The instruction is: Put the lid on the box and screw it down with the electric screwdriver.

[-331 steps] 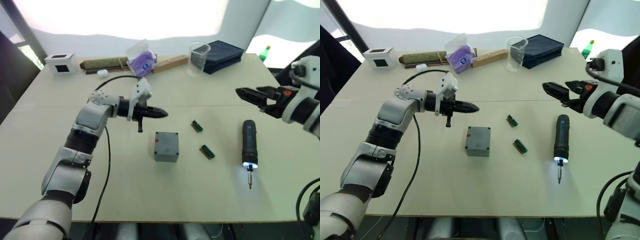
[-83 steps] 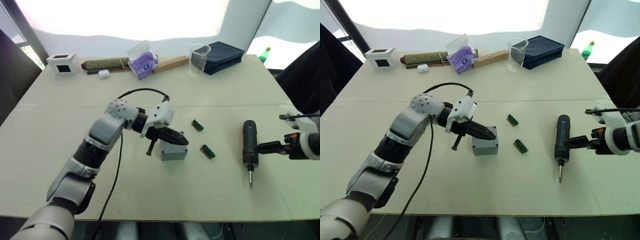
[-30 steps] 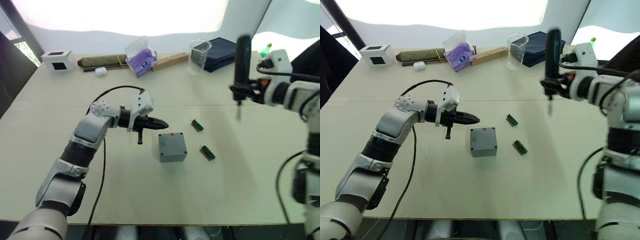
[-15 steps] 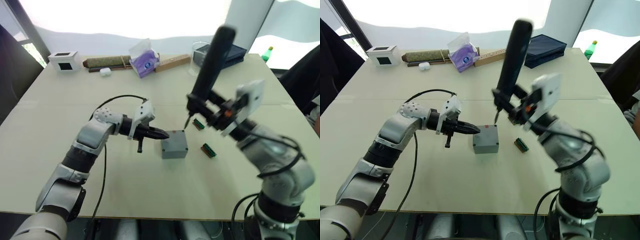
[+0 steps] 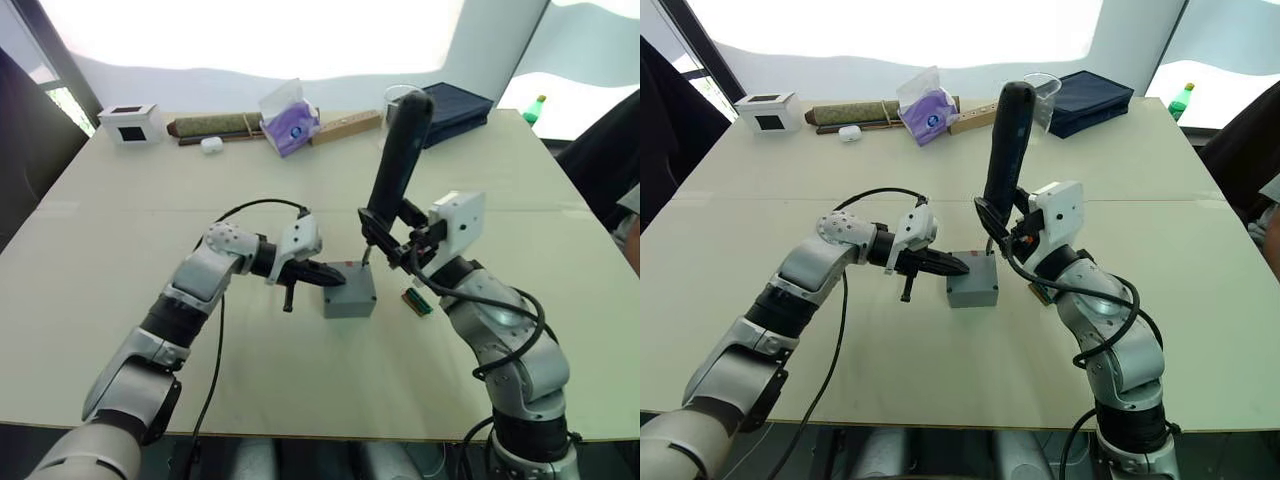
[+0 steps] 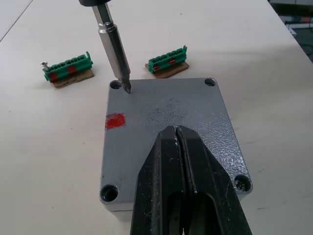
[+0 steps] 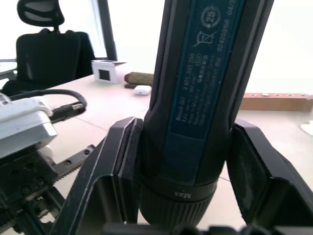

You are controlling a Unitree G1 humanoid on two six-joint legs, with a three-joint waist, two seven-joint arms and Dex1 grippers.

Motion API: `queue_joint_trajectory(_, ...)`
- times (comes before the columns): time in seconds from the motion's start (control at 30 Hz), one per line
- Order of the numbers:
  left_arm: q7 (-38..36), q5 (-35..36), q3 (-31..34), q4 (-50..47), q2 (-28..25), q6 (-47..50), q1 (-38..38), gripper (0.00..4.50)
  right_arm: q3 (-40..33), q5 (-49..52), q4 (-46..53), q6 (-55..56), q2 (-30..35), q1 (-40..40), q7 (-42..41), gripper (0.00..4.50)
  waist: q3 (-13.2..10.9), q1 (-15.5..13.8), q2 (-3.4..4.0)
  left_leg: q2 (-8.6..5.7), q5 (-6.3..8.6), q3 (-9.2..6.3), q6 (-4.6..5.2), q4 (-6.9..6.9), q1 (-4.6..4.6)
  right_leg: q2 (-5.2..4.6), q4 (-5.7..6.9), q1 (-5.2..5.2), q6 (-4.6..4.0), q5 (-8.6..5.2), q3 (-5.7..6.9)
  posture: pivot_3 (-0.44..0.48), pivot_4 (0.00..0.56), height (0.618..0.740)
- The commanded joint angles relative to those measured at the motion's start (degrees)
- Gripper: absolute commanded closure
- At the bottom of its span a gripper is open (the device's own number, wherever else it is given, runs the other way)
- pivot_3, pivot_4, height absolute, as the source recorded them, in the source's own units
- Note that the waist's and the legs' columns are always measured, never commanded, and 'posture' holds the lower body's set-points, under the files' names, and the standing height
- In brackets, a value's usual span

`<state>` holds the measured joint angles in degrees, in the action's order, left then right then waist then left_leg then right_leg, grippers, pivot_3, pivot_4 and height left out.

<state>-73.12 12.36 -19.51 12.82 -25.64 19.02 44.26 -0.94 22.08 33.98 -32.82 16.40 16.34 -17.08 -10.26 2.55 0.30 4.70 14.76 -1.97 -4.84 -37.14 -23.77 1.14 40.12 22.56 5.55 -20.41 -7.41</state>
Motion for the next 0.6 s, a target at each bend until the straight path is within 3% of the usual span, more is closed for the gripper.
queue_joint_trajectory(0.03,-0.01,-2.03,-0.79,1.38,-0.47,-0.23,-0.11,4.50,-0.56,-0.69,1.57,3.36,0.11,-0.04,-0.32,2.39,0.00,0.02,0.00,0.00,0.01,0.00,0.01,0.01,0.07,0.00,-0.01,-0.06,0.00,0.00,0.00,0.000,0.150,0.740)
queue_joint_trajectory(0.6,-0.05,-2.71,-1.02,2.60,-0.33,-1.49,-0.24,4.50,0.49,-1.56,-0.48,5.63,-1.82,0.04,-0.16,2.39,0.00,0.04,0.00,0.00,0.02,0.01,0.02,0.04,0.22,0.00,-0.02,-0.21,0.00,0.00,-0.02,0.000,0.150,0.740)
